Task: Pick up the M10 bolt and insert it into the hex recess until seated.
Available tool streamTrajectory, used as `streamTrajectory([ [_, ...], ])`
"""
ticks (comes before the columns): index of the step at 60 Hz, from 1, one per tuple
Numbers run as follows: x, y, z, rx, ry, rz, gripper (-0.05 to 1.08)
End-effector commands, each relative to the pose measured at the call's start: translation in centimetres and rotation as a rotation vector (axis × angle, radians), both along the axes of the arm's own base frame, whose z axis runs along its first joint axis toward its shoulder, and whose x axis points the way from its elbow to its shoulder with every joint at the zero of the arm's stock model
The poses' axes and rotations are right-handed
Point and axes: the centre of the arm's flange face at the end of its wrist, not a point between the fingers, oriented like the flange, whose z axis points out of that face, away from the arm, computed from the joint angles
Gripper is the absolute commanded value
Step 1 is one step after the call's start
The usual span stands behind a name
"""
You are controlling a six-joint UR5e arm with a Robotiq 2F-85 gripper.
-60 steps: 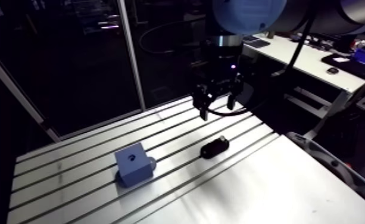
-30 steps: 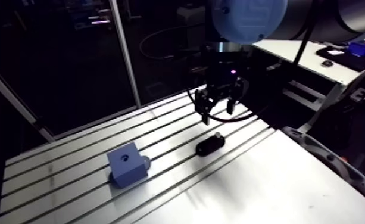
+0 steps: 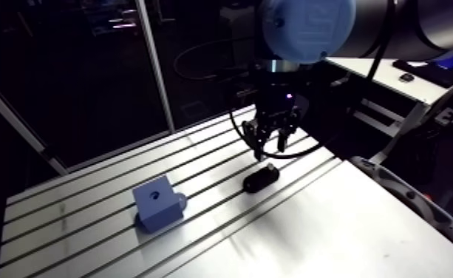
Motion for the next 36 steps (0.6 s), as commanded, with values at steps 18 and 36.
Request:
streamTrajectory([
  [18,0.0,-0.1,-0.76,0.004,0.003,-0.002,0.42],
  [36,0.22,-0.24,-1.2,0.002,-0.001,-0.002,0.44],
])
